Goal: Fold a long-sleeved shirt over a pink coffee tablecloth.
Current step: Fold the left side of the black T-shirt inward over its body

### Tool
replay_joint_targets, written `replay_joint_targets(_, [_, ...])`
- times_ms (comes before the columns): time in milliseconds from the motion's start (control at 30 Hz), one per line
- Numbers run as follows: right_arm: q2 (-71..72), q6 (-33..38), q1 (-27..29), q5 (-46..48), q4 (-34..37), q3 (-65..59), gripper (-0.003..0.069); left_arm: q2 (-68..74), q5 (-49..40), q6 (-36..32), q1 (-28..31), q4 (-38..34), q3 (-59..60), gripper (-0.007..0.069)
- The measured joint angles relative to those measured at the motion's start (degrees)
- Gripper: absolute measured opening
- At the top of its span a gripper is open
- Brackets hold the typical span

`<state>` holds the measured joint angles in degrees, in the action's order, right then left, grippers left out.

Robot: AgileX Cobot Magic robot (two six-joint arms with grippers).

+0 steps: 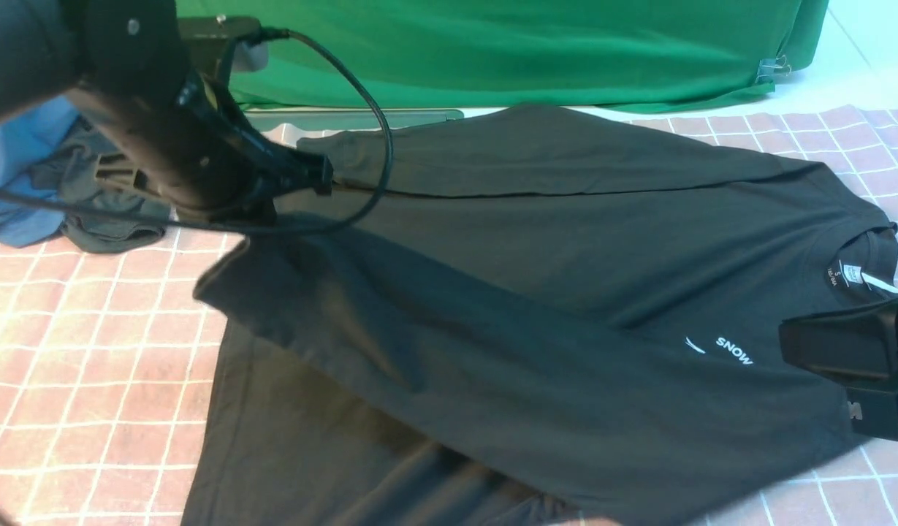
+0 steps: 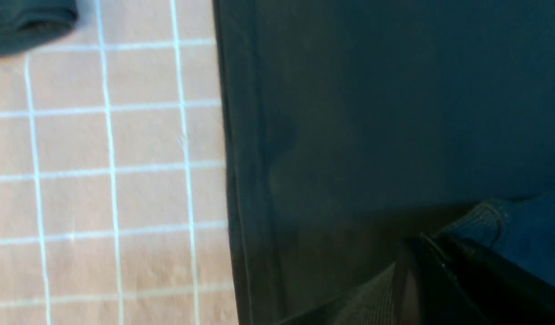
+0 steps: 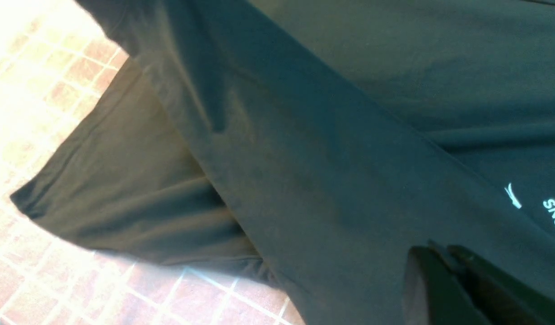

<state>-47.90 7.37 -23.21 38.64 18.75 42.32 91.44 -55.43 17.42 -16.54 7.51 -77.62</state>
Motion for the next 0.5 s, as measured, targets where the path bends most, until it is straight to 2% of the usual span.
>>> replay_joint_targets(200, [0.00, -0.68, -0.05, -0.14, 0.00, 0.00, 0.0070, 4.73, 5.51, 0.00, 0.91, 1.19, -1.89, 0.0030])
replay_joint_targets(500, [0.00, -0.93, -0.05, -0.19, 0.00, 0.00, 0.0070, 9.27, 11.84, 0.48, 1.77, 7.43, -1.99, 0.0030])
